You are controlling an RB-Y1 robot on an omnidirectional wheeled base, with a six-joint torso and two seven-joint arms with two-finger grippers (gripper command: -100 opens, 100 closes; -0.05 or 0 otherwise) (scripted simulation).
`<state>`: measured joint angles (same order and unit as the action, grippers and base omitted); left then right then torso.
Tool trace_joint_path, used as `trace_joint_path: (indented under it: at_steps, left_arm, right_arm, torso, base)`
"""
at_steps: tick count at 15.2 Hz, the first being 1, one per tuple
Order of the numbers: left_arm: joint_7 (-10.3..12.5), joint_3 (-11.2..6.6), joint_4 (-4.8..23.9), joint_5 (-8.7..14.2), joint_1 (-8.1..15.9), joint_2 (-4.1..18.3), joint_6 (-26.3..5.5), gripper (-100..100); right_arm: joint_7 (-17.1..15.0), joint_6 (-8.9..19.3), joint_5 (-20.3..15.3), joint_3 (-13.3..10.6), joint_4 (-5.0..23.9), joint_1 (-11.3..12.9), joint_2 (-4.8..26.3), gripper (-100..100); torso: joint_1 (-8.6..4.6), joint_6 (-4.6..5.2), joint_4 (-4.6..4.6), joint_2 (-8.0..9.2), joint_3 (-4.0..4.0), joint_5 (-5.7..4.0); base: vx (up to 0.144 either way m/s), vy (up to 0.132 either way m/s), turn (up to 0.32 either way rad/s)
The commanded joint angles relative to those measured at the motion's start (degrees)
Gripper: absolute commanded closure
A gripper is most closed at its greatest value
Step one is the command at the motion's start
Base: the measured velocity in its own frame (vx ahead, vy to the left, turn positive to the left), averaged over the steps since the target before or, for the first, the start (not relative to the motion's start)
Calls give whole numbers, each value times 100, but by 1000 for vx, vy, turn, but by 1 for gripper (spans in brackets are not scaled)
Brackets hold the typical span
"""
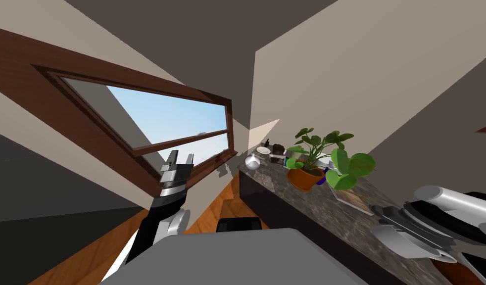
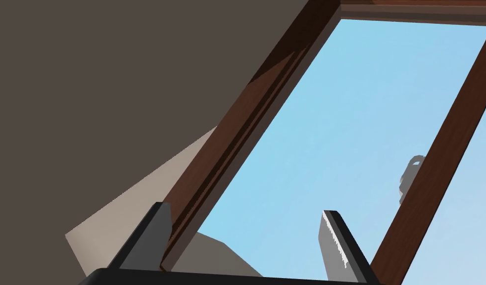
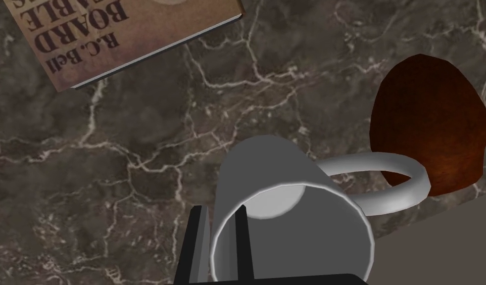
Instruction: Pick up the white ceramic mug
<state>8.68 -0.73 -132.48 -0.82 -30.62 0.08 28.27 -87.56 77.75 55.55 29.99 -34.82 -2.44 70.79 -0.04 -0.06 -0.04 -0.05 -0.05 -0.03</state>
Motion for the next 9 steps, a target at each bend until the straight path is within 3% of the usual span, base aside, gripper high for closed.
trace_joint_path:
  at_steps: [1,3,5,6,7,9]
  left_arm:
    - [0,0,0,0,0,0,0,0]
    - [0,0,0,0,0,0,0,0]
    - [0,0,0,0,0,0,0,0]
    - [0,0,0,0,-1,0,0,0]
    - [0,0,0,0,0,0,0,0]
    - [0,0,0,0,0,0,0,0]
  right_arm:
    - [-85,202,-266,226,-286,-4,-113,100]
    - [-85,202,-266,226,-358,-4,-113,100]
    - [-180,467,-600,521,-723,58,-264,100]
    - [-180,467,-659,521,-789,58,-264,100]
    - [-228,599,-821,668,-996,89,-340,100]
    - [-236,570,-743,656,-1014,-13,-330,100]
  torso:
    - [0,0,0,0,0,0]
    - [0,-1,1,1,1,1]
    - [1,-2,2,3,3,1]
    - [1,6,3,4,3,3]
    - [2,5,3,5,4,4]
    - [3,-1,3,3,3,4]
  base:
    - [36,-6,-144]
    - [28,-4,-72]
    - [31,-8,-164]
    - [41,-5,-186]
    - [40,-11,-143]
    - [29,-5,-57]
